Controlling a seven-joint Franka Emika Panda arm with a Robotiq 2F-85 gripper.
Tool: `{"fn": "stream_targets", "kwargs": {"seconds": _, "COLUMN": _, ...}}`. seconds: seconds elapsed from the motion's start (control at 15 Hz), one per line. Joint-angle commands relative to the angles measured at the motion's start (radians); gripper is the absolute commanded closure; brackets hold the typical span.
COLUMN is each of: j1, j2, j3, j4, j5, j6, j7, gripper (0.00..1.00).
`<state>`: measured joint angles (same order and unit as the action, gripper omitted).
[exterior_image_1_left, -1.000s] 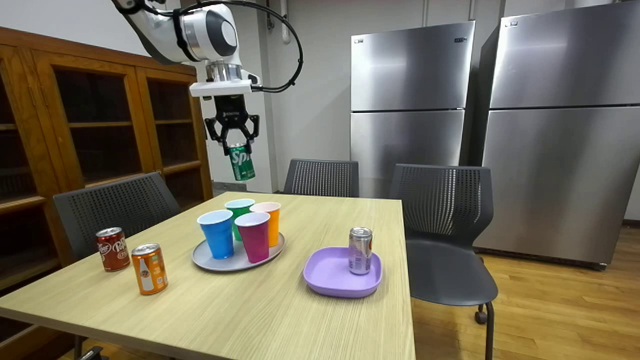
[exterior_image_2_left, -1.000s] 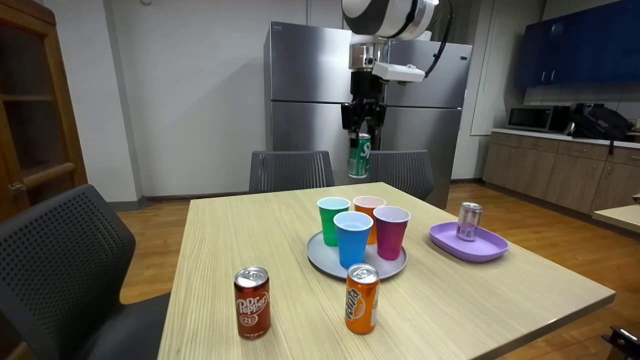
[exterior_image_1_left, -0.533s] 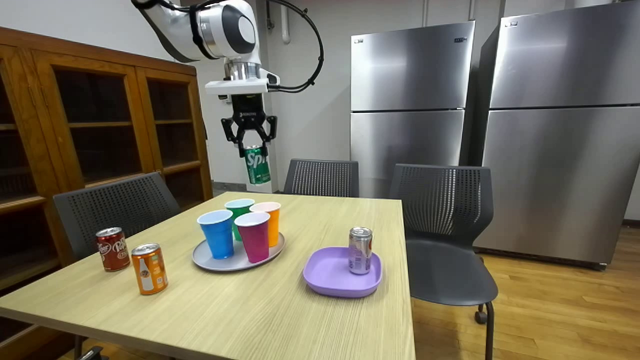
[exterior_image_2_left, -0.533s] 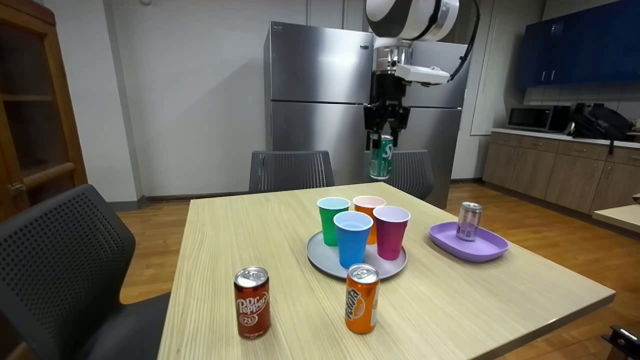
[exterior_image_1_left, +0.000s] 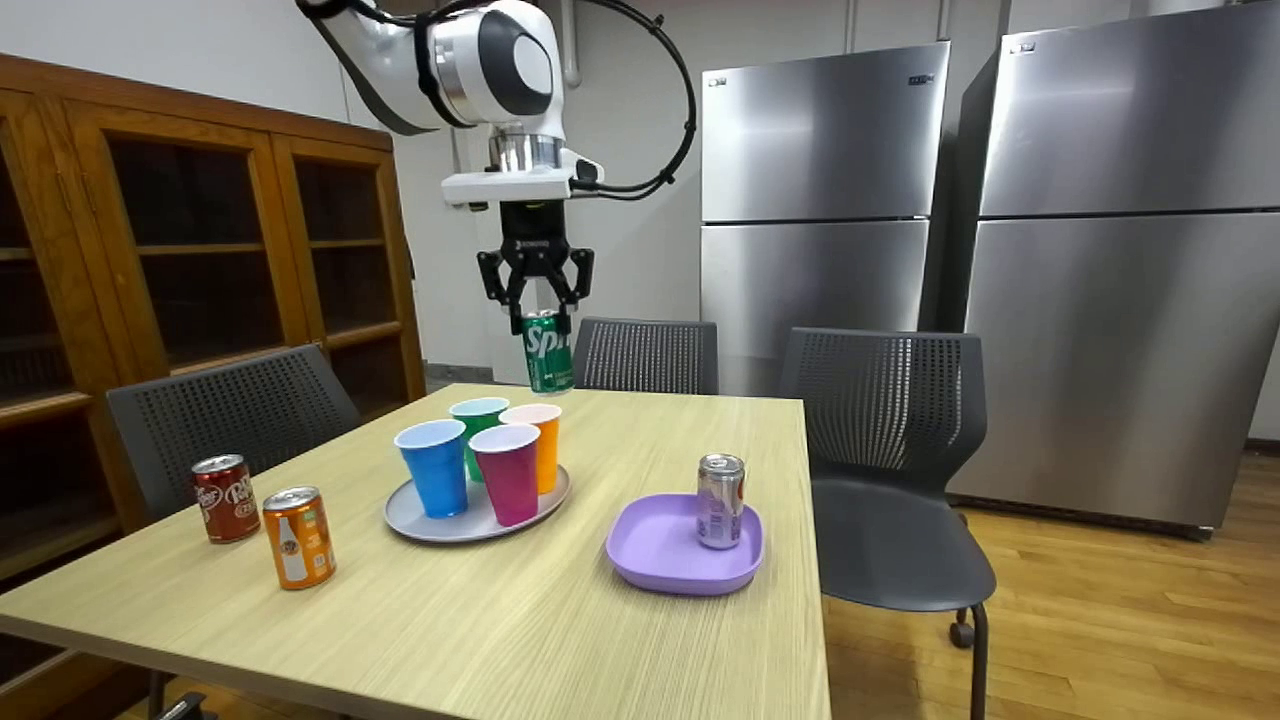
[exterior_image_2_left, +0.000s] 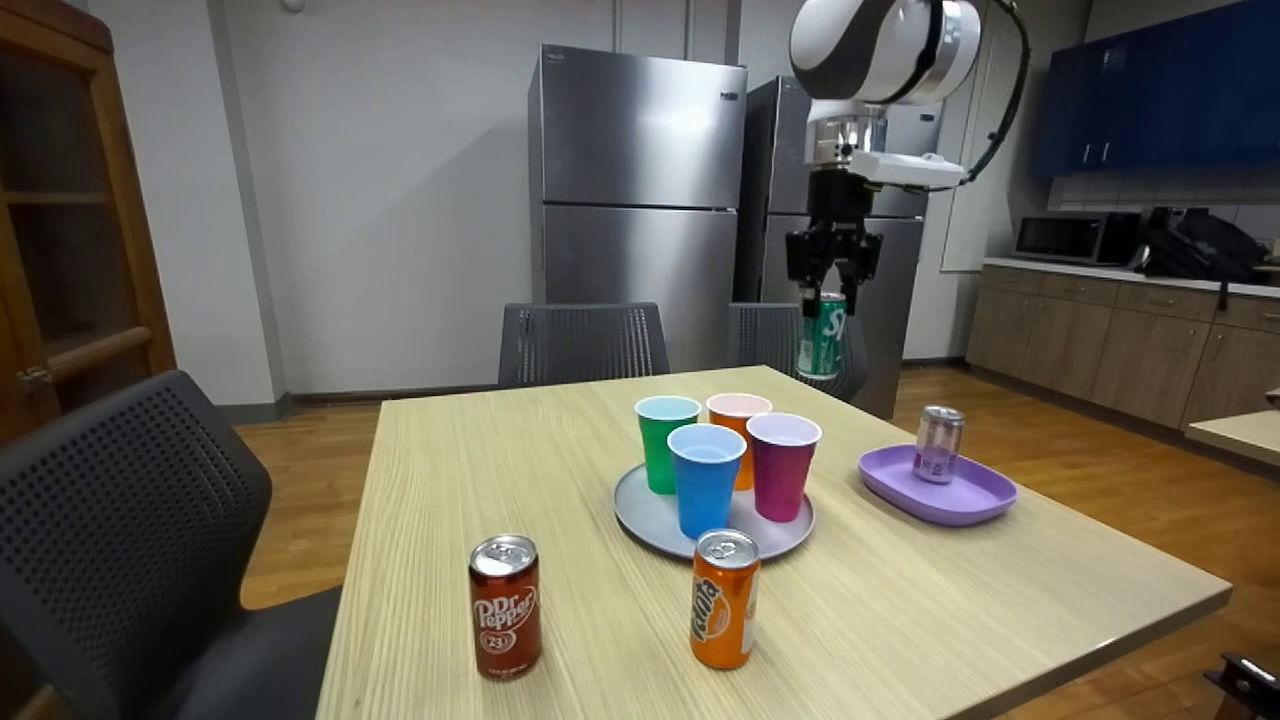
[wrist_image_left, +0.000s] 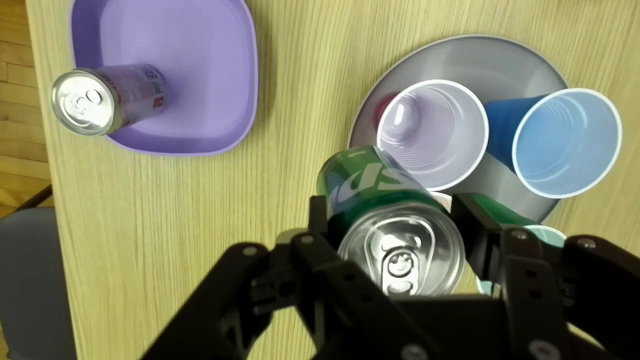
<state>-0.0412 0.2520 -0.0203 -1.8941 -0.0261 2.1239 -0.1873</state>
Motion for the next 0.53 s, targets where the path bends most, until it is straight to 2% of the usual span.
{"fn": "stream_targets", "kwargs": {"seconds": 0.0, "j1": -0.026, "j2": -0.058, "j3": -0.017, "j4": -0.09, "j5": 0.027, "j6": 0.05, "j7": 0.014, "gripper": 0.62}}
{"fn": "stream_targets", "kwargs": {"seconds": 0.47, "j1": -0.065, "j2": -0.042, "j3": -0.064, "j4": -0.167, "j5": 0.053, "j6": 0.141, "j7": 0.051, "gripper": 0.62}}
